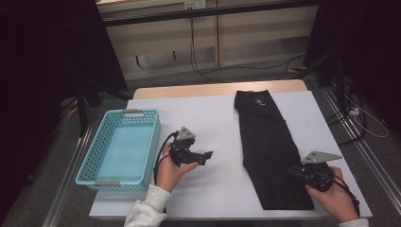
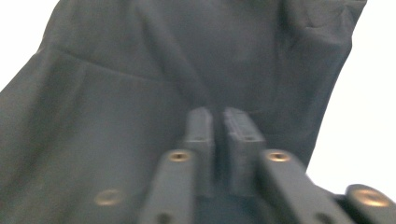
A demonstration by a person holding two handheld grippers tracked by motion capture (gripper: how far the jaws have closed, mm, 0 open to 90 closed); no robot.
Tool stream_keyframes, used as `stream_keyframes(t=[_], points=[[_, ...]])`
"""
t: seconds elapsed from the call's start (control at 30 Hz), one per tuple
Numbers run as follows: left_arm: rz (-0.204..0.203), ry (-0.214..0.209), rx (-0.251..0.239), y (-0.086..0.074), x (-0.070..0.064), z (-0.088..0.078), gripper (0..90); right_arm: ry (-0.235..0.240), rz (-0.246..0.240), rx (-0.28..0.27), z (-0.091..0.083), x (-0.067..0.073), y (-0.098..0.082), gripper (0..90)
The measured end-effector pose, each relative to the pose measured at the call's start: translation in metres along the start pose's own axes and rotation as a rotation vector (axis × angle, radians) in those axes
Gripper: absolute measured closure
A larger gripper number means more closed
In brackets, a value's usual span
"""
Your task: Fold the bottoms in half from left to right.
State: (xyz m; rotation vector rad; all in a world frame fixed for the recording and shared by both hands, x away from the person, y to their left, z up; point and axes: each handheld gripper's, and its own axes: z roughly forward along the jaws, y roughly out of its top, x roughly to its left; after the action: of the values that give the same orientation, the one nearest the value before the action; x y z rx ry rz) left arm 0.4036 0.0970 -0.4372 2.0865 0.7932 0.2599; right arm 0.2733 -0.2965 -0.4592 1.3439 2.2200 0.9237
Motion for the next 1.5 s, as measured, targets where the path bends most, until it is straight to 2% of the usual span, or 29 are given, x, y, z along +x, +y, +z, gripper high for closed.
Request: stream_keyframes(t=[0.07, 0.13, 0.17, 0.2, 0.27, 0.37, 0.43, 0.47, 0.6, 0.67, 0.73, 0.83, 1.0, 1.03, 1.13, 1.2, 1.27, 1.43, 1.5], points=[[0.003, 0.0, 0.0, 0.0, 0.0, 0.0, 11.8, 0.02, -0.003, 0.007, -0.002, 0.001, -0.001, 88.9], [0.006, 0.005, -0.001, 0.0, 0.001, -0.001, 11.9, 0.075, 0.0, 0.014, -0.006, 0.002, -0.001, 89.0], [0.007, 0.007, -0.001, 0.001, 0.001, -0.001, 11.9, 0.083, -0.001, 0.018, -0.008, 0.004, -0.003, 88.9], [0.007, 0.009, -0.001, 0.001, 0.001, -0.001, 11.9, 0.084, -0.004, 0.018, -0.008, 0.004, -0.003, 88.4], [0.005, 0.009, 0.002, 0.0, 0.001, 0.0, 11.9, 0.049, -0.012, 0.001, -0.01, 0.004, -0.001, 77.3], [0.001, 0.004, 0.001, 0.0, 0.0, 0.0, 11.8, 0.054, -0.002, -0.039, -0.011, 0.007, 0.007, 66.4], [0.002, 0.007, 0.0, 0.0, 0.001, 0.0, 11.8, 0.052, -0.004, -0.054, -0.008, 0.01, 0.013, 62.6], [0.001, 0.004, 0.004, -0.001, 0.001, 0.0, 11.7, 0.049, -0.005, -0.063, -0.005, 0.011, 0.015, 57.8], [0.005, 0.008, 0.011, -0.002, 0.002, 0.0, 11.6, 0.023, 0.001, -0.08, 0.007, 0.012, 0.027, 50.2], [0.005, 0.01, 0.013, -0.002, 0.002, 0.0, 11.4, 0.011, -0.002, -0.09, 0.014, 0.011, 0.034, 49.3], [0.008, 0.012, 0.017, -0.002, 0.003, 0.0, 11.4, 0.004, 0.005, -0.102, 0.022, 0.012, 0.041, 43.3], [-0.003, 0.008, 0.012, -0.003, 0.002, 0.0, 11.2, 0.003, 0.017, -0.107, 0.036, 0.013, 0.054, 41.8], [0.001, 0.016, 0.015, -0.004, 0.004, -0.002, 10.8, -0.03, 0.039, -0.133, 0.059, 0.014, 0.073, 35.5], [-0.008, 0.01, 0.017, -0.005, 0.003, -0.002, 10.7, -0.038, 0.048, -0.131, 0.063, 0.014, 0.077, 34.6], [-0.001, 0.009, 0.027, -0.006, 0.004, -0.002, 10.6, -0.061, 0.056, -0.143, 0.075, 0.013, 0.088, 34.3], [0.003, 0.016, 0.023, -0.006, 0.004, -0.003, 10.6, -0.055, 0.069, -0.142, 0.082, 0.013, 0.094, 32.7], [-0.011, 0.015, 0.023, -0.007, 0.004, -0.003, 10.6, -0.07, 0.059, -0.135, 0.088, 0.015, 0.101, 32.0], [-0.004, 0.021, 0.028, -0.007, 0.006, -0.005, 10.5, -0.074, 0.045, -0.129, 0.103, 0.019, 0.119, 32.0], [-0.014, 0.019, 0.027, -0.008, 0.006, -0.004, 10.5, -0.063, 0.063, -0.131, 0.11, 0.02, 0.126, 32.0]])
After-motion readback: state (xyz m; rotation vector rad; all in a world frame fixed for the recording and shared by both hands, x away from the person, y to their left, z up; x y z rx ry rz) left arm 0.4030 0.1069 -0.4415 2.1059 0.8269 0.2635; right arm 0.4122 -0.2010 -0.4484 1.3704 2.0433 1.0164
